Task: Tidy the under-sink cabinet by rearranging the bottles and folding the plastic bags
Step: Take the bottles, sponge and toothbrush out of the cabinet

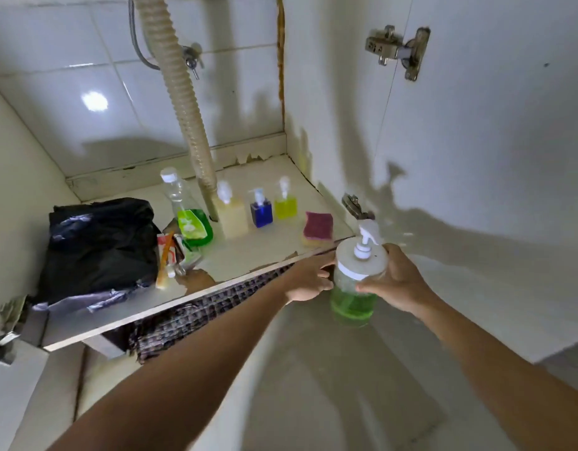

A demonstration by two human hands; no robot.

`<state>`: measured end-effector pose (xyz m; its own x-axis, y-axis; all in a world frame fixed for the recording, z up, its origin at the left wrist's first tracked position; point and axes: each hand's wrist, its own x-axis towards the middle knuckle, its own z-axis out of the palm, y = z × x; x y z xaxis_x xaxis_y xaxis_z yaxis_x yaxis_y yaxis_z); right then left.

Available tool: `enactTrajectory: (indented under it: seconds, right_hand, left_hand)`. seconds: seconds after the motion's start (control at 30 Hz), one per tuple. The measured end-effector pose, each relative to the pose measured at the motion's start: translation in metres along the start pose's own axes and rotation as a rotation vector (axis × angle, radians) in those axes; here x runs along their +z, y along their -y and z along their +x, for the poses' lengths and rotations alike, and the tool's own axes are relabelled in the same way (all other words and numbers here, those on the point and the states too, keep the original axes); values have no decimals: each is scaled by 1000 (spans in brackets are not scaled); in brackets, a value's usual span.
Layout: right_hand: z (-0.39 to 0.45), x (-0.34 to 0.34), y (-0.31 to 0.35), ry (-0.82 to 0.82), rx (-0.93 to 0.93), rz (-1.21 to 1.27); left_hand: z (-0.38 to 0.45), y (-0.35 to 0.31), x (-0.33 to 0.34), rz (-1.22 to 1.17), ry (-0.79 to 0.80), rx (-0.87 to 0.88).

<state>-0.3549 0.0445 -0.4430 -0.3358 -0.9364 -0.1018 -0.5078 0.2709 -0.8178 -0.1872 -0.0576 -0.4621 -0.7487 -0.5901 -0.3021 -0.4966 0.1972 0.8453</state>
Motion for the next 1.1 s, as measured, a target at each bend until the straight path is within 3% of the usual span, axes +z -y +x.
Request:
enactTrajectory:
  seconds: [0.13, 0.3, 0.57, 0.73, 0.87, 0.97, 1.1]
  right_hand:
    - [-11, 28, -57, 26, 98, 2]
    - [-23, 58, -107, -29, 107, -34]
    - [-25, 89, -183, 73, 243, -182]
    - [-31, 78, -170, 118, 237, -260]
    - [-23, 44, -135, 288, 265, -435]
    - [-4, 13, -104, 318, 266, -620]
    - [28, -2, -52, 206, 149, -621]
  left_hand:
    - [-6, 22, 48, -110, 83, -69]
    - [7, 58, 88, -17, 113, -179]
    - [10, 91, 114, 116, 152, -246]
    - [7, 90, 116, 199, 160, -222]
    - [3, 77, 107, 323, 176, -234]
    - [-1, 65, 84, 386, 55, -219]
    - [-7, 57, 29, 309, -216, -197]
